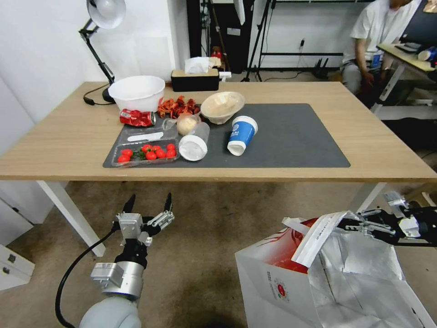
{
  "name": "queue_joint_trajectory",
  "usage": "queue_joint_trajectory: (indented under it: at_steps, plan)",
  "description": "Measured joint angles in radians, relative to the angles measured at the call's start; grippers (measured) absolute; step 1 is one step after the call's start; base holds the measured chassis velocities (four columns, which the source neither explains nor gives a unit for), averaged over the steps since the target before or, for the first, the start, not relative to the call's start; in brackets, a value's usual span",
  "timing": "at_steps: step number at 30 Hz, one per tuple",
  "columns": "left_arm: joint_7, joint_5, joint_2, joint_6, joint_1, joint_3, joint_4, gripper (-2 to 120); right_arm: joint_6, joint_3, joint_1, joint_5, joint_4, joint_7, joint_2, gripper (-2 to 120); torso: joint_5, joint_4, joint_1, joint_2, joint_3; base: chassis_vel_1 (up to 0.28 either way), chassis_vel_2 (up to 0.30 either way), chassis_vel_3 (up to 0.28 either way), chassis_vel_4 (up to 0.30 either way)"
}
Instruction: Pick up the food delivery bag from the floor and place it on the table.
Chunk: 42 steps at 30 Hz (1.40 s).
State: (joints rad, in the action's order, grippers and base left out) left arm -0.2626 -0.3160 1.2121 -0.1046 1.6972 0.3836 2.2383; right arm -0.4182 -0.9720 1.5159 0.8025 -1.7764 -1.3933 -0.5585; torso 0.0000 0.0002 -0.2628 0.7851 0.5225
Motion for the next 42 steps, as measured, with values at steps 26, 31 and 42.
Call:
queue_joint_trajectory:
  at_steps: [26, 31, 42]
  plan:
    - [0.0, -0.015, -0.002, 0.002, 0.004, 0.001, 0.008, 100, 0.0, -0.007, 0.004, -0.004, -0.005, -0.007, -0.001, 0, 0.0001, -0.0002, -0.05, 0.119, 0.069, 0.0, 0.0, 0.0, 0.0]
    - [0.0, -0.015, -0.002, 0.002, 0.003, 0.0, 0.004, 100, -0.001, -0.008, 0.006, -0.003, -0.008, -0.007, -0.001, 0, 0.0, -0.0002, -0.06, 0.144, 0.084, 0.0, 0.0, 0.0, 0.0]
    - [-0.002, -0.03, -0.001, -0.027, 0.001, -0.005, -0.007, 100, -0.001, -0.012, 0.01, 0.0, -0.008, -0.006, 0.003, 0, 0.0001, -0.0002, -0.078, 0.183, 0.106, 0.0, 0.0, 0.0, 0.0]
